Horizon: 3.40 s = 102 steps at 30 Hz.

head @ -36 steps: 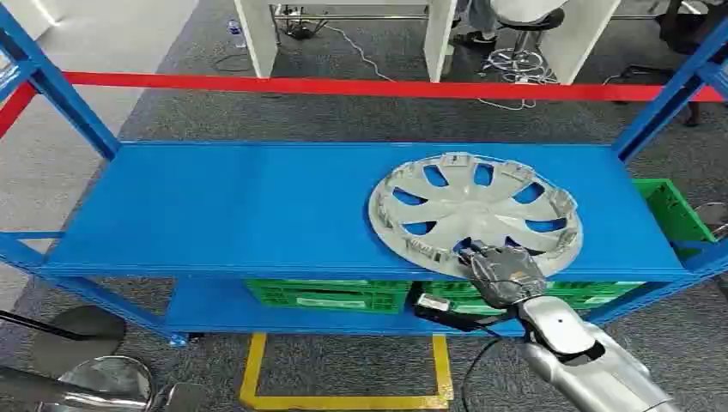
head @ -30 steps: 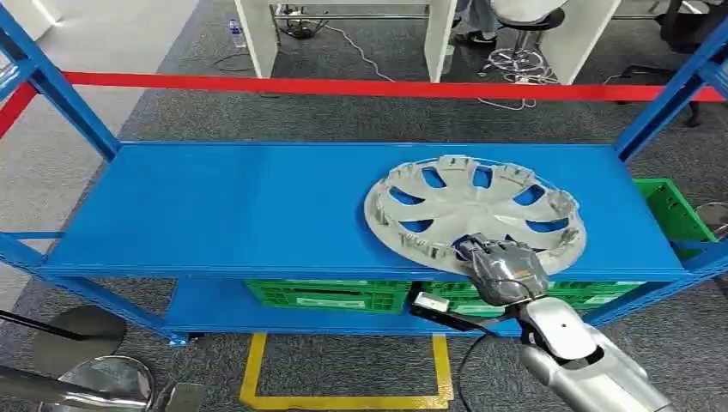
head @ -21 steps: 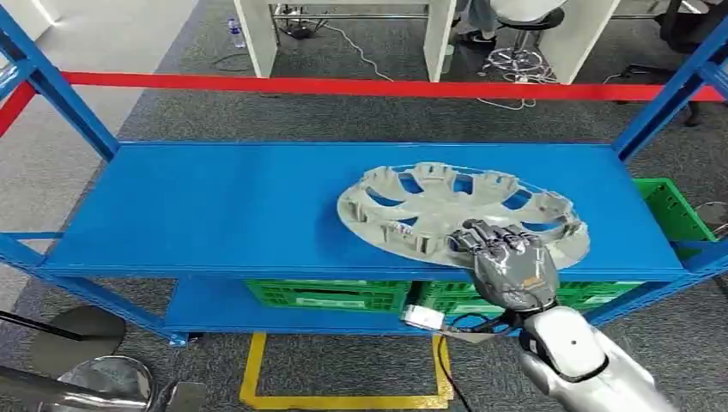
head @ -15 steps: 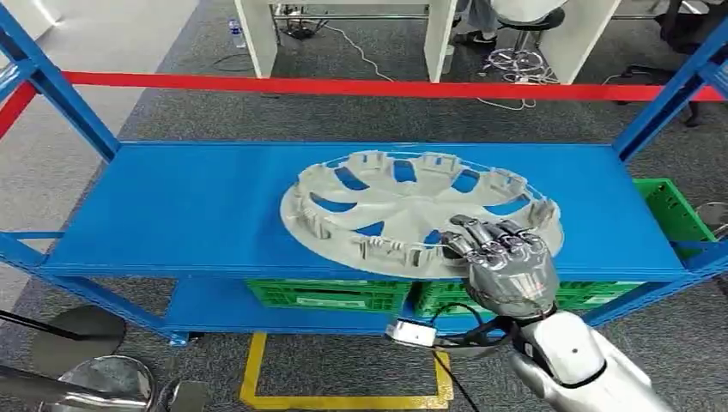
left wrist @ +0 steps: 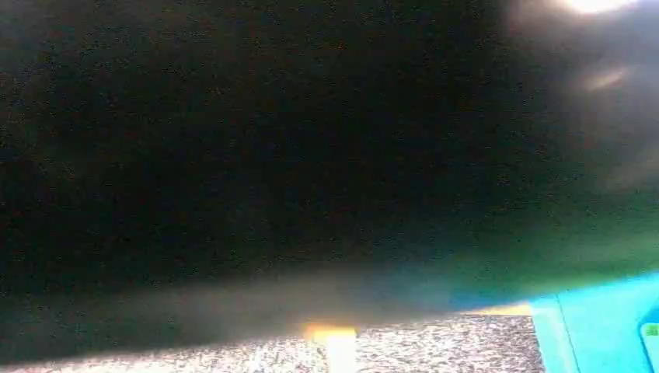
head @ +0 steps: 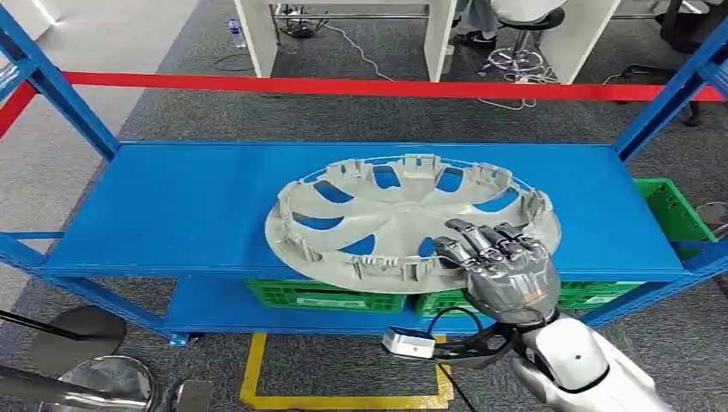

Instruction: Take the parts from the cabinet and place them on the table.

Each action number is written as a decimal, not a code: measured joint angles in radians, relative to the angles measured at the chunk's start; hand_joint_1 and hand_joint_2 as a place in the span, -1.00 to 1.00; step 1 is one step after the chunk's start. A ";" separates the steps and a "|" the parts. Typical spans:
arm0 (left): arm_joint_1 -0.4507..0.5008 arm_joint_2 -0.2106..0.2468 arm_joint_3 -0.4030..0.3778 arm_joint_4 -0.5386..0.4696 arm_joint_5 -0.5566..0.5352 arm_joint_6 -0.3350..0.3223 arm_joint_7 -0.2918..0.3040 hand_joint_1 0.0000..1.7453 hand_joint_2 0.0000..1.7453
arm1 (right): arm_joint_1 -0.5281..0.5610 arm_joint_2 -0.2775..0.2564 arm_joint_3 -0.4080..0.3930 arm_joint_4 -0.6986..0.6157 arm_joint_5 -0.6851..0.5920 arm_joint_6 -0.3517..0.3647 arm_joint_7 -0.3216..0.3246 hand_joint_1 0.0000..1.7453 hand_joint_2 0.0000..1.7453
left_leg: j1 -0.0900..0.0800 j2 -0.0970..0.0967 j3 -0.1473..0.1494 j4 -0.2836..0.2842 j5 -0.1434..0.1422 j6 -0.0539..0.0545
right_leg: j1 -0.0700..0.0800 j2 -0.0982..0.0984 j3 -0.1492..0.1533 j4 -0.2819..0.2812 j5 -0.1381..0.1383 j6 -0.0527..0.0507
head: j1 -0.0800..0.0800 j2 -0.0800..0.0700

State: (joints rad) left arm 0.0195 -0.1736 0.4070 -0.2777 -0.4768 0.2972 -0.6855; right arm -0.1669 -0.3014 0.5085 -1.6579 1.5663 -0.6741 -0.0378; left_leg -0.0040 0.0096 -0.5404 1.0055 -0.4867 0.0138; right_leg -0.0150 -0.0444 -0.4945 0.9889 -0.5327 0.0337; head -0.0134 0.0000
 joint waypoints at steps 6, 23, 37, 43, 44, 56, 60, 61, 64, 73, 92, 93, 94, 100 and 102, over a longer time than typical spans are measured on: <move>-0.001 -0.003 0.005 0.000 -0.002 0.009 0.000 -1.00 -1.00 | -0.017 0.000 0.018 -0.018 -0.003 -0.003 -0.002 1.00 1.00 | 0.000 0.000 0.000 0.000 0.000 0.000 | 0.000 0.000 0.000 0.000 0.000 0.000 | 0.000 0.000; 0.000 -0.006 0.027 0.000 -0.016 0.011 -0.003 -1.00 -1.00 | -0.040 0.001 0.025 -0.068 -0.027 -0.003 -0.020 1.00 1.00 | 0.000 0.000 0.000 0.000 0.000 0.000 | 0.000 0.000 0.000 0.000 0.000 0.000 | 0.000 0.000; 0.000 -0.006 0.027 0.000 -0.038 0.021 0.000 -1.00 -1.00 | -0.040 0.009 0.013 -0.072 -0.040 -0.003 -0.029 1.00 1.00 | 0.000 0.000 0.000 0.000 0.000 0.000 | 0.000 0.000 0.000 0.000 0.000 0.000 | 0.000 0.000; 0.002 -0.007 0.027 0.000 -0.055 0.026 -0.002 -1.00 -1.00 | -0.038 0.015 0.005 -0.072 -0.053 -0.003 -0.032 1.00 1.00 | 0.000 0.000 0.000 0.000 0.000 0.000 | 0.000 0.000 0.000 0.000 0.000 0.000 | 0.000 0.000; 0.002 -0.007 0.027 0.000 -0.057 0.027 -0.002 -1.00 -1.00 | -0.038 0.015 0.003 -0.072 -0.053 -0.003 -0.032 1.00 1.00 | 0.000 0.000 0.000 0.000 0.000 0.000 | 0.000 0.000 0.000 0.000 0.000 0.000 | 0.000 0.000; 0.011 -0.014 0.027 -0.013 -0.071 0.039 -0.003 -1.00 -1.00 | -0.024 0.029 -0.007 -0.072 -0.027 -0.003 -0.028 1.00 1.00 | 0.000 0.000 0.000 0.000 0.000 0.000 | 0.000 0.000 0.000 0.000 0.000 0.000 | 0.000 0.000; 0.011 -0.014 0.027 -0.014 -0.071 0.039 -0.003 -1.00 -1.00 | -0.024 0.029 -0.009 -0.072 -0.027 -0.003 -0.028 1.00 1.00 | 0.000 0.000 0.000 0.000 0.000 0.000 | 0.000 0.000 0.000 0.000 0.000 0.000 | 0.000 0.000; 0.011 -0.014 0.027 -0.014 -0.071 0.039 -0.003 -1.00 -1.00 | -0.024 0.030 -0.009 -0.072 -0.027 -0.003 -0.028 1.00 1.00 | 0.000 0.000 0.000 0.000 0.000 0.000 | 0.000 0.000 0.000 0.000 0.000 0.000 | 0.000 0.000; 0.012 -0.015 0.027 -0.016 -0.077 0.039 -0.003 -1.00 -1.00 | -0.024 0.032 -0.010 -0.072 -0.026 -0.003 -0.027 1.00 1.00 | 0.000 0.000 0.000 0.000 0.000 0.000 | 0.000 0.000 0.000 0.000 0.000 0.000 | 0.000 0.000; 0.022 -0.015 0.027 -0.034 -0.098 0.038 0.022 -1.00 -1.00 | -0.024 0.046 -0.009 -0.072 -0.026 -0.003 -0.021 1.00 1.00 | -0.004 0.000 -0.003 0.006 -0.003 0.004 | -0.004 -0.001 -0.001 -0.002 0.002 0.004 | 0.000 0.000; 0.030 -0.018 0.027 -0.051 -0.130 0.049 0.048 -1.00 -1.00 | -0.022 0.058 -0.009 -0.066 -0.041 -0.007 -0.019 1.00 1.00 | -0.002 -0.030 -0.037 0.007 0.034 -0.008 | -0.006 0.052 -0.060 0.036 0.030 0.000 | 0.002 0.000; 0.030 -0.017 0.027 -0.051 -0.130 0.050 0.048 -1.00 -1.00 | -0.022 0.059 -0.009 -0.066 -0.041 -0.007 -0.019 1.00 1.00 | -0.001 -0.029 -0.045 0.012 0.026 -0.012 | -0.013 0.049 -0.066 0.031 0.036 -0.010 | 0.002 0.000; 0.029 -0.017 0.027 -0.051 -0.130 0.050 0.048 -1.00 -1.00 | -0.022 0.060 -0.010 -0.066 -0.041 -0.007 -0.019 1.00 1.00 | 0.001 -0.024 -0.054 0.034 -0.006 -0.018 | -0.012 0.047 -0.073 0.031 0.041 -0.019 | 0.000 0.000; 0.029 -0.018 0.027 -0.051 -0.132 0.050 0.048 -1.00 -1.00 | -0.023 0.064 -0.010 -0.066 -0.042 -0.007 -0.019 1.00 1.00 | 0.004 -0.022 -0.113 0.279 -0.124 -0.023 | 0.006 0.032 -0.117 0.033 0.075 -0.040 | -0.004 0.000; 0.028 -0.017 0.027 -0.051 -0.134 0.052 0.048 -1.00 -1.00 | -0.023 0.065 -0.010 -0.066 -0.042 -0.007 -0.020 1.00 1.00 | 0.002 -0.021 -0.014 0.120 -0.048 -0.011 | 0.009 0.032 -0.132 0.033 0.088 -0.038 | -0.004 0.000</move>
State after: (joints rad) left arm 0.0477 -0.1904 0.4337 -0.3288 -0.6107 0.3494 -0.6371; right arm -0.1896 -0.2361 0.4986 -1.7239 1.5240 -0.6809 -0.0576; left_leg -0.0015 -0.0117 -0.5540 1.1258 -0.5349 0.0025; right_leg -0.0058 -0.0121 -0.6261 1.0222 -0.4448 -0.0038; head -0.0176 0.0000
